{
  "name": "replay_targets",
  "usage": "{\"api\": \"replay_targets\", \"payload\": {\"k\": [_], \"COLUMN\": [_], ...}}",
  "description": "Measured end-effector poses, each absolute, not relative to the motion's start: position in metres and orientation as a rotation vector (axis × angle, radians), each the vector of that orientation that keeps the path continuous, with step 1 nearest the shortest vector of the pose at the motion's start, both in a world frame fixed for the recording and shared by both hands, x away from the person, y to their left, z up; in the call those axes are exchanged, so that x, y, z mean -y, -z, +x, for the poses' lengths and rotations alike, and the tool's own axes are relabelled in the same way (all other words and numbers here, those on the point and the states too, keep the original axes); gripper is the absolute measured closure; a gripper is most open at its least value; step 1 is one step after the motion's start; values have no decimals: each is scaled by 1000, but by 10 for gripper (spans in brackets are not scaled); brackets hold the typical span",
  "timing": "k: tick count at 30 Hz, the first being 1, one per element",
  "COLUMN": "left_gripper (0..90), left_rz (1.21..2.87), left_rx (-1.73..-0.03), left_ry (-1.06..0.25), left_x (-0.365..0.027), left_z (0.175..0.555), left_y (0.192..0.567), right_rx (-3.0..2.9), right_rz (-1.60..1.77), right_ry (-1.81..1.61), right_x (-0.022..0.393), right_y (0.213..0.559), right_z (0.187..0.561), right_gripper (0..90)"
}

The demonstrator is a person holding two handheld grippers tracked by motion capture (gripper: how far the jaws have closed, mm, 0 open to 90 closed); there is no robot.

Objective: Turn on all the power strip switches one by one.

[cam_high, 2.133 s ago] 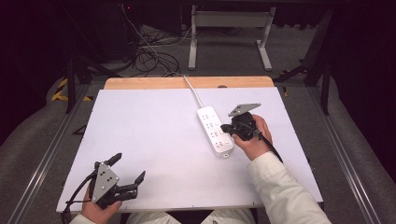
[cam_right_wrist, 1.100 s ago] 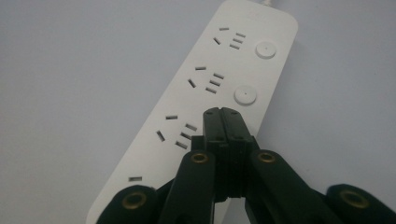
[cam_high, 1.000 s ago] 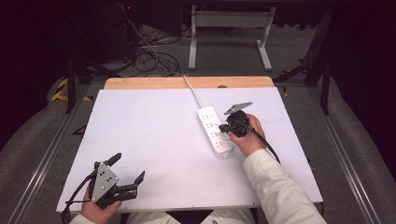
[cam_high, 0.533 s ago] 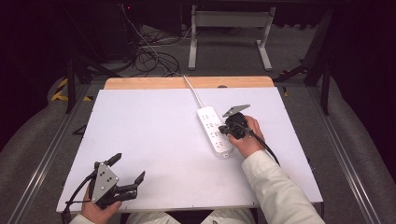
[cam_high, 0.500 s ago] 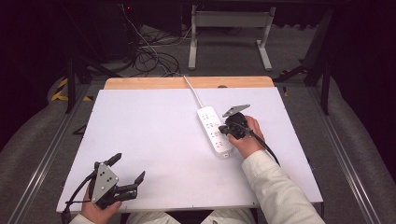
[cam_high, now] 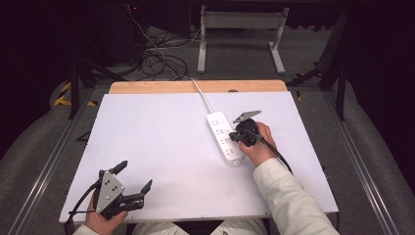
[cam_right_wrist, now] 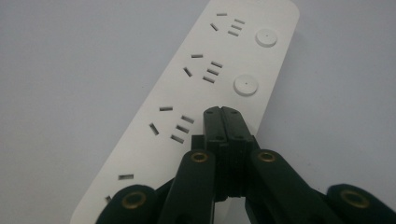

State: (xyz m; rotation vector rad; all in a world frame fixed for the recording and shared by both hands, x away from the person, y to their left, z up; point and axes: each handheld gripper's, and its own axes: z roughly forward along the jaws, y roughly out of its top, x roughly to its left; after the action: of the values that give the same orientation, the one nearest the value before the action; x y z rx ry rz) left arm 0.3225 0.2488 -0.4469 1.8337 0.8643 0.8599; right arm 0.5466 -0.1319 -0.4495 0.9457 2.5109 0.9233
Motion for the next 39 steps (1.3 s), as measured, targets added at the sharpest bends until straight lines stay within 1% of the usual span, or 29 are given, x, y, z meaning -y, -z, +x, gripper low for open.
{"api": "replay_targets", "payload": {"k": [31,36,39], "left_gripper": [95,95,95], "left_rz": [1832,1832,1833], "left_rx": [-864,-866,-866], "left_ry": [-858,-857,-861], "left_x": [-248,-248,-249], "left_z": [323,323,323], "left_y": [447,447,447], "right_rx": [-2507,-2501,-2542], "right_rz": [1032,982,924], "right_ry": [-980,-929,-931], "right_x": [136,131,126], "right_y": [453,452,444], "right_z": [547,545,543], "right_gripper": [900,900,900]}}
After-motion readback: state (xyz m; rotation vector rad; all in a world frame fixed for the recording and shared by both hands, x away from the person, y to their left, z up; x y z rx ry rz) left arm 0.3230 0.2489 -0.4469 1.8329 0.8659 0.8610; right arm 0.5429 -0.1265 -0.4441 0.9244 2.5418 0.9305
